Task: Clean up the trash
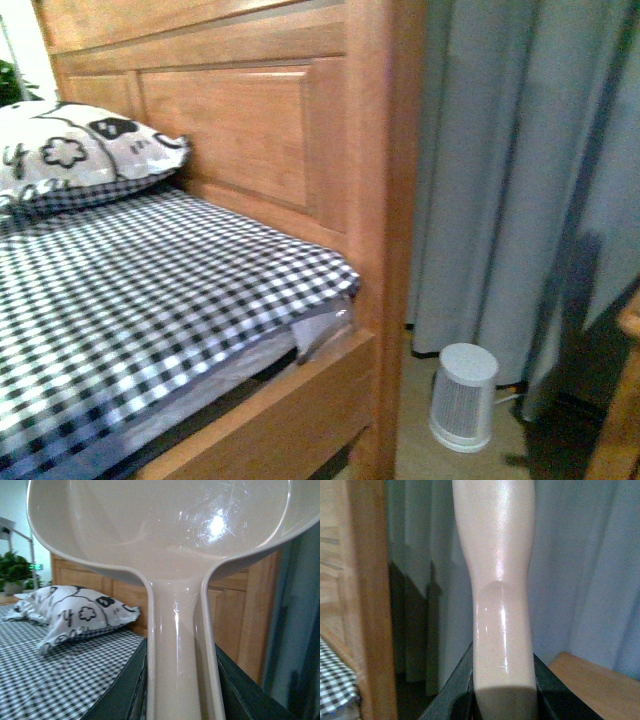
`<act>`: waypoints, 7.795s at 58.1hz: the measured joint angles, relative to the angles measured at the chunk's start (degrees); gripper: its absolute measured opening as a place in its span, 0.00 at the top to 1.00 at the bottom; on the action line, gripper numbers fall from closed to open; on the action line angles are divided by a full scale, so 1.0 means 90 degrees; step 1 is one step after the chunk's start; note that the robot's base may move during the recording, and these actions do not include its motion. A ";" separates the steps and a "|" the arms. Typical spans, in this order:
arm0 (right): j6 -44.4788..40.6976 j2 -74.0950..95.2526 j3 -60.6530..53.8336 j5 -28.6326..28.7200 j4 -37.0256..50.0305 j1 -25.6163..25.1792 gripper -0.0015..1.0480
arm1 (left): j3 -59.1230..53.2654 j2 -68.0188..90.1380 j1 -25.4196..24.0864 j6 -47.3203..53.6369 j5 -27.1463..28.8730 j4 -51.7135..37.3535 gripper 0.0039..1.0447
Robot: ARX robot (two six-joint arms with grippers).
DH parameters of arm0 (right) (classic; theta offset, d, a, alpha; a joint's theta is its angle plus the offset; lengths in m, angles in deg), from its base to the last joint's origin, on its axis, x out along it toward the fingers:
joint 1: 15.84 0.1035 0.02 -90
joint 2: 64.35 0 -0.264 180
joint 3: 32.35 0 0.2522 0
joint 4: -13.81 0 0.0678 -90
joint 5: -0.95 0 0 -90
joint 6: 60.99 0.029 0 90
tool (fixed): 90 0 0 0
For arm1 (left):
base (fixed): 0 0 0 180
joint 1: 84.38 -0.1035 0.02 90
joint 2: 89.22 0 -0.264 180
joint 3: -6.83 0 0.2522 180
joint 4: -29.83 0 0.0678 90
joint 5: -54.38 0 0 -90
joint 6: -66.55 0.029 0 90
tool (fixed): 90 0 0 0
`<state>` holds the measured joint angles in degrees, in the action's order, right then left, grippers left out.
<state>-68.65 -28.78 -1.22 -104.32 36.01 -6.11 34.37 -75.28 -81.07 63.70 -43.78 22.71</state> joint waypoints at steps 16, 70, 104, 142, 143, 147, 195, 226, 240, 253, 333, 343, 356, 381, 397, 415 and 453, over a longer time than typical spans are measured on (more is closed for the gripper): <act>0.0000 -0.0005 0.0002 0.0007 0.0002 0.0000 0.81 | -0.0002 -0.0010 0.0000 -0.0002 0.0002 0.0002 0.73; -0.0029 -0.0005 0.0000 0.0002 0.0000 0.0007 0.81 | 0.2283 0.4039 -0.1860 0.0486 -0.1598 0.3487 0.73; -0.0029 -0.0005 0.0000 0.0002 0.0000 0.0007 0.81 | 0.2761 0.6203 -0.1865 0.4177 -0.1688 0.4158 0.73; -0.0029 -0.0005 0.0000 0.0002 0.0000 0.0007 0.81 | 0.2977 0.6805 -0.1746 0.5289 -0.1401 0.4121 0.73; -0.0029 -0.0005 0.0000 0.0002 0.0000 0.0007 0.81 | 0.2977 0.6805 -0.1746 0.5294 -0.1401 0.4121 0.73; -0.0034 -0.0005 0.0010 0.0036 -0.0056 0.0002 0.81 | 0.2980 0.6805 -0.1746 0.5306 -0.1401 0.4121 0.73; 0.0036 0.8269 0.7487 0.1112 -0.5299 0.1756 0.81 | 0.2980 0.6807 -0.1749 0.5384 -0.1399 0.4126 0.73; 0.0036 1.0035 0.9075 0.0869 -0.6156 0.2392 0.81 | 0.2980 0.6807 -0.1749 0.5387 -0.1399 0.4126 0.73; -0.0151 1.0076 0.9056 0.1622 -0.6462 0.2601 0.81 | 0.2980 0.6807 -0.1749 0.5387 -0.1399 0.4126 0.73; -0.1027 0.9549 0.8422 0.3504 -0.6987 0.2720 0.81 | 0.2980 0.6807 -0.1749 0.5387 -0.1401 0.4126 0.73; 0.2790 0.1535 0.4245 0.6798 -0.4714 -0.2912 0.82 | 0.2327 0.3079 -0.1508 0.0537 -0.0104 0.1501 0.73; 0.3123 0.0969 0.4104 0.7317 -0.4918 -0.3019 0.82 | 0.2135 0.2062 -0.1328 0.0418 -0.0061 0.2157 0.73; 0.3441 0.0376 0.3861 0.6751 -0.5345 -0.2484 0.82 | 0.2025 0.0984 -0.0695 0.0328 0.0374 0.2883 0.73; 0.3419 0.0053 0.3713 0.5656 -0.5462 -0.2193 0.82 | 0.1889 0.0736 -0.0631 0.0114 0.0573 0.2943 0.73; 0.3419 0.0051 0.3711 0.5646 -0.5462 -0.2191 0.82 | 0.1889 0.0736 -0.0631 0.0112 0.0571 0.2943 0.73; 0.3419 0.0051 0.3711 0.5646 -0.5462 -0.2191 0.82 | 0.1889 0.0736 -0.0631 0.0112 0.0571 0.2943 0.73; 0.3419 0.0051 0.3711 0.5646 -0.5462 -0.2191 0.82 | 0.1889 0.0736 -0.0631 0.0112 0.0571 0.2943 0.73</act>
<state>-37.87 -28.32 32.17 -53.50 -13.14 -25.82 51.38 -68.66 -86.75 64.70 -38.64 49.20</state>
